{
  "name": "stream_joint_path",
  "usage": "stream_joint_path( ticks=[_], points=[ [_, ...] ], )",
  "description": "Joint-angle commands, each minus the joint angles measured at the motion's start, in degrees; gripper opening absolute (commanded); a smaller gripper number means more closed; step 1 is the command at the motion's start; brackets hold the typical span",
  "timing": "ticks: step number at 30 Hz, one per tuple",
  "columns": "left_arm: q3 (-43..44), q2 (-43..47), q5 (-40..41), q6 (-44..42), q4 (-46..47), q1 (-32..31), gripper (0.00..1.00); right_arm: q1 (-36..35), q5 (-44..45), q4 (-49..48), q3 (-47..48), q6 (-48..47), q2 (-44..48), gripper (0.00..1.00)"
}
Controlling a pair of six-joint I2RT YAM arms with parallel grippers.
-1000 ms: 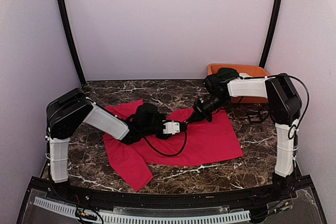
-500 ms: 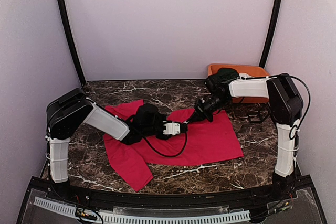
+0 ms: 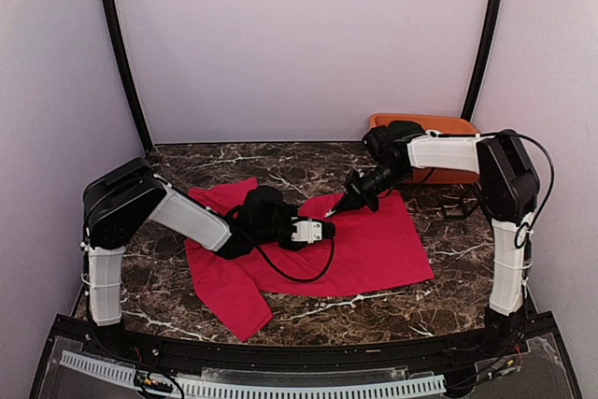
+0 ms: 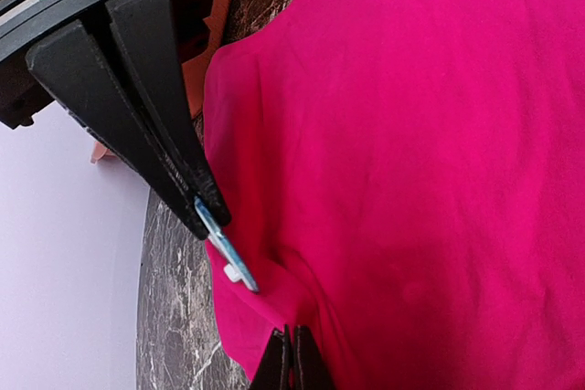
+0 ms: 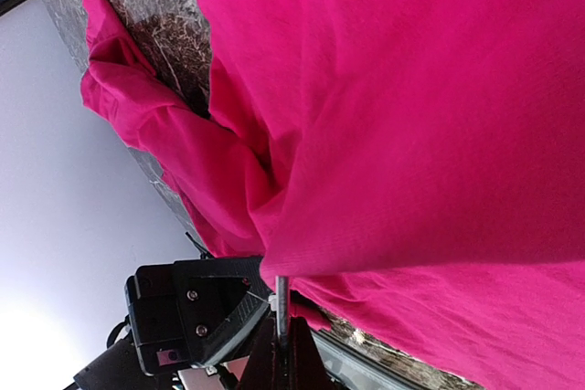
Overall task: Pin the brooch onto the clothing
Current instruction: Cross the brooch on the flattened clothing.
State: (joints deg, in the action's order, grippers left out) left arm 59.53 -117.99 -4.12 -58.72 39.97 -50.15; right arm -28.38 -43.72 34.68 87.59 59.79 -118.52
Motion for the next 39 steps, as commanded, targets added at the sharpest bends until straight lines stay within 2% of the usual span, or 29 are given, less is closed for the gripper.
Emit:
stream_joint_path(
  ticks=[1, 7, 17, 27, 29, 35, 39],
  points=[
    [-0.5, 1.4, -1.8, -0.3, -0.7, -0.6, 0.01, -0.5, 2.6, 4.5, 4.1, -1.7, -2.0, 0.00],
    [-0.6, 1.4, -1.2, -0.4, -0.3, -0.6, 0.01, -2.5, 5.1, 13.7, 10.6, -6.7, -6.7, 0.00],
    [-0.6, 1.4, 0.1, -0.5, 0.4, -0.6, 0.01, -3.6, 9.3, 18.0, 12.0, -9.0, -7.9, 0.00],
    [-0.8, 1.2, -0.2, -0.3, 0.7, -0.5, 0.01, -4.1, 12.1, 23.7, 17.8, -13.7, -9.9, 0.00],
    [-0.8, 1.3, -0.2, -0.4, 0.7, -0.6, 0.01, -4.1, 14.8, 25.5, 19.3, -14.8, -9.3, 0.00],
    [-1.0, 1.4, -0.8, -0.6, 0.6, -0.6, 0.01, -4.0, 33.0, 36.7, 29.5, -19.3, -7.9, 0.00],
    [-1.2, 1.3, -0.1, -0.6, 1.3, -0.5, 0.01, -4.1, 33.7, 40.7, 32.5, -21.6, -9.3, 0.00]
  ],
)
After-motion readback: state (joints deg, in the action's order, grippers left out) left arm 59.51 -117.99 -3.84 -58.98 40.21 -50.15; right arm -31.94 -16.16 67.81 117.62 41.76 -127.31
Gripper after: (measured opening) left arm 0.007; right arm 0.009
